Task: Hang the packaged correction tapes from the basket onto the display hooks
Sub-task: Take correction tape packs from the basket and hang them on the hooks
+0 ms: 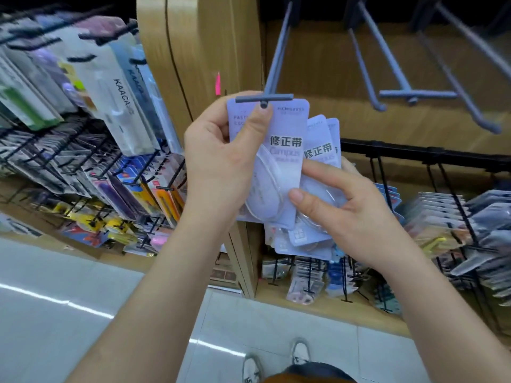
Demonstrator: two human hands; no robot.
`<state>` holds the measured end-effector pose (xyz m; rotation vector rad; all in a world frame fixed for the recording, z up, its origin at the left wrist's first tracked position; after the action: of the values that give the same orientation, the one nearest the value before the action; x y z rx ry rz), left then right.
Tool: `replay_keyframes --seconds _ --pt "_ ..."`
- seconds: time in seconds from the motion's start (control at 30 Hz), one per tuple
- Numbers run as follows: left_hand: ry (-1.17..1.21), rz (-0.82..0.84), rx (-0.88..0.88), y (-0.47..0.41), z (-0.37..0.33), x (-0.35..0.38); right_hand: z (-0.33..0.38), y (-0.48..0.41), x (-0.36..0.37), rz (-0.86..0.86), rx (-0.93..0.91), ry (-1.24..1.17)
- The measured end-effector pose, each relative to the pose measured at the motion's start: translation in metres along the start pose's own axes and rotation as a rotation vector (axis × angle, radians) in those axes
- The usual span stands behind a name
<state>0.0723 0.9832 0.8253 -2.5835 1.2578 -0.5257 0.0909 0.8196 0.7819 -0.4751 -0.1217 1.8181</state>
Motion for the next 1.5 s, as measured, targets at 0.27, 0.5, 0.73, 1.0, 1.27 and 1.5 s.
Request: replay_keyframes --seconds 0.27,0.5,0.73,1.0,1.27,1.5 --pt "-0.071 0.06 -0.142 -0.012 0.0 0.002 -0.008 -0.009 0.007 0.031 0.058 -0.05" --pt "-0.536 0.099 0.193 0.042 0.022 -0.036 -0.011 -0.018 0.01 -0.014 0.083 -0.052" --pt "-0.705 0.033 0.229 0.032 0.031 -0.012 -0.018 -0.007 -0.011 -0.199 0.167 -0.125" --pt "-0.719 0.043 0.129 0.015 0.049 0.014 -0.034 0.018 -0.025 -0.263 0.264 -0.151" --pt "-0.759 0.19 0.121 0.05 0.042 -0.017 -0.026 0.03 -0.013 -0.266 0.22 -0.324" --pt "-0.427 0.259 -0.265 0.06 0.054 -0.001 -0.022 0.033 0.002 -0.294 0.201 -0.387"
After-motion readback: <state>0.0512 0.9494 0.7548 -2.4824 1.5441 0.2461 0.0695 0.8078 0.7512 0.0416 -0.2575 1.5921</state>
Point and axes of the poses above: each hand's wrist, its own y-axis away from the middle knuckle, its own x-axis out of the palm, z = x × y, the point moved 3 cm from there along -y, towards the middle knuckle, and after that the axes turned 12 degrees about -z, right-handed, at the moved point
